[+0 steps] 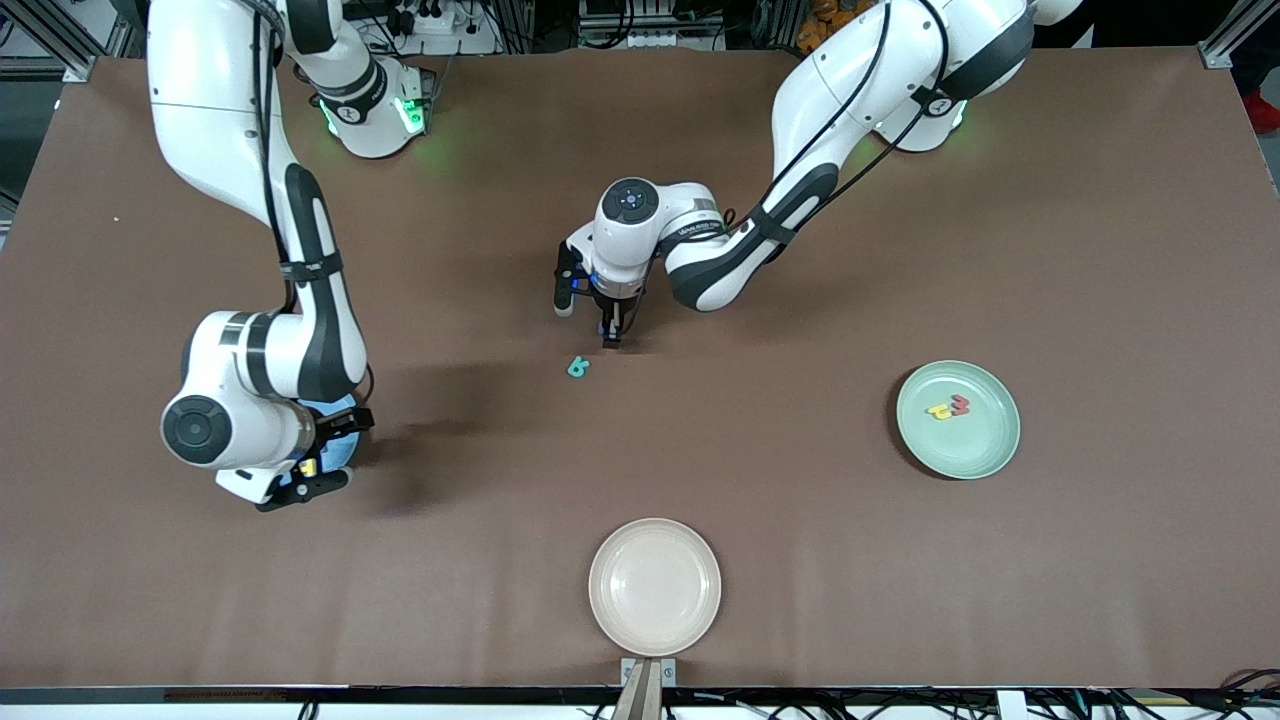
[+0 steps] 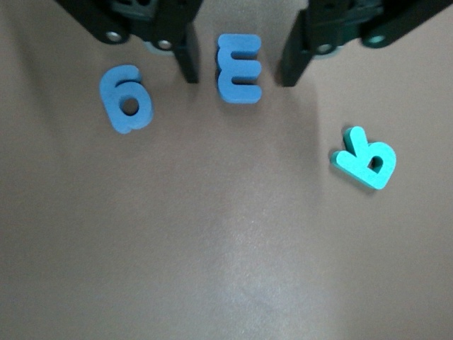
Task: Sort uppercase to blue plate, lowercase to green plate
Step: 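Carry the blue 3 to the green plate with the left gripper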
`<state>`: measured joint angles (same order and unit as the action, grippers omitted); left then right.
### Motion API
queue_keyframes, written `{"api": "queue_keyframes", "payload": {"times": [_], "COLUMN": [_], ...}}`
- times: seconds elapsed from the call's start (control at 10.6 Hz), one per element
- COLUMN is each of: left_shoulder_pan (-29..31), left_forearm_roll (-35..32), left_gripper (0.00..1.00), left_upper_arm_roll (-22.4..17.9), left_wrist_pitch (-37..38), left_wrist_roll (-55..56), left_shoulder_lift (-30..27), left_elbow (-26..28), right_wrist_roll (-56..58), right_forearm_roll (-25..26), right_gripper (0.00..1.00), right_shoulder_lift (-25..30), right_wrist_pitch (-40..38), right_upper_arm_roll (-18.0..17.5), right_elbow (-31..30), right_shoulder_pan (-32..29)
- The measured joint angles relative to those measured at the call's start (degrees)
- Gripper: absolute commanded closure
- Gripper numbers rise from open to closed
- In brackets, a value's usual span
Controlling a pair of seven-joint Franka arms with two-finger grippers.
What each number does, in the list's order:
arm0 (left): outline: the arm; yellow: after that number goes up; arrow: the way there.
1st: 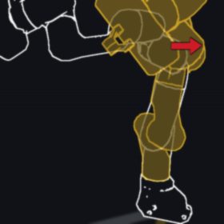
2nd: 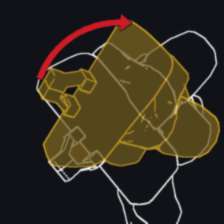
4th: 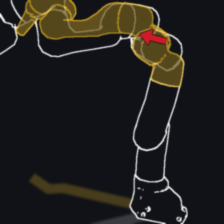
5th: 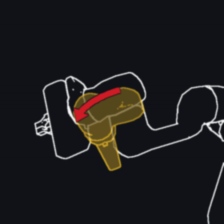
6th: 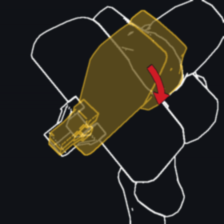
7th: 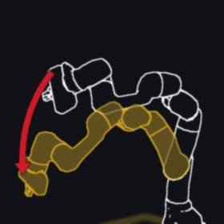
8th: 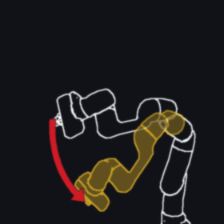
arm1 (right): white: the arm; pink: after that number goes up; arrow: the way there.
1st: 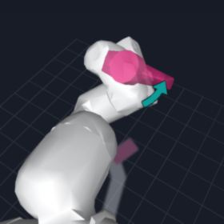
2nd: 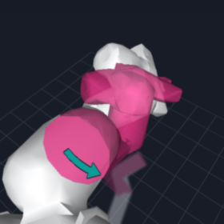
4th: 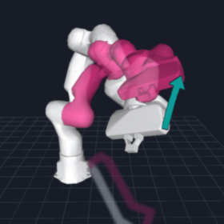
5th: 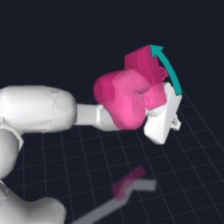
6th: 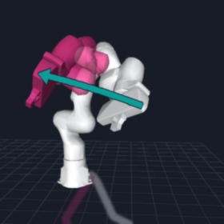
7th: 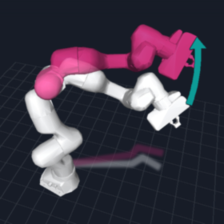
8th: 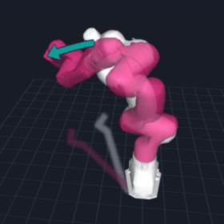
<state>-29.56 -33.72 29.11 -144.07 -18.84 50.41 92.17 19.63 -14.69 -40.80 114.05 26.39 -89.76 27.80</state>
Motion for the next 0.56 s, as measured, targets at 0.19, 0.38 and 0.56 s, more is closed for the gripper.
{"api": "queue_keyframes", "payload": {"times": [0.19,0.38,0.56], "left_shoulder_pan": [-0.04,0.2,1.78], "left_forearm_roll": [0.0,0.0,0.72], "left_gripper": [1.0,1.0,1.0], "left_upper_arm_roll": [-0.18,-0.8,-1.88], "left_wrist_pitch": [-0.06,-0.06,0.02], "left_wrist_roll": [0.02,0.42,1.03], "left_shoulder_lift": [0.01,-0.06,-0.17], "left_elbow": [-0.07,-0.87,-1.48], "right_wrist_roll": [-2.66,-3.7,-3.85], "right_forearm_roll": [0.0,0.0,-1.48], "right_gripper": [0.0,0.0,0.0], "right_shoulder_lift": [0.0,0.0,-0.01], "right_wrist_pitch": [0.16,0.74,0.83], "right_upper_arm_roll": [-1.19,-1.64,-1.67], "right_elbow": [0.0,0.0,0.0], "right_shoulder_pan": [0.44,0.57,0.58]}}
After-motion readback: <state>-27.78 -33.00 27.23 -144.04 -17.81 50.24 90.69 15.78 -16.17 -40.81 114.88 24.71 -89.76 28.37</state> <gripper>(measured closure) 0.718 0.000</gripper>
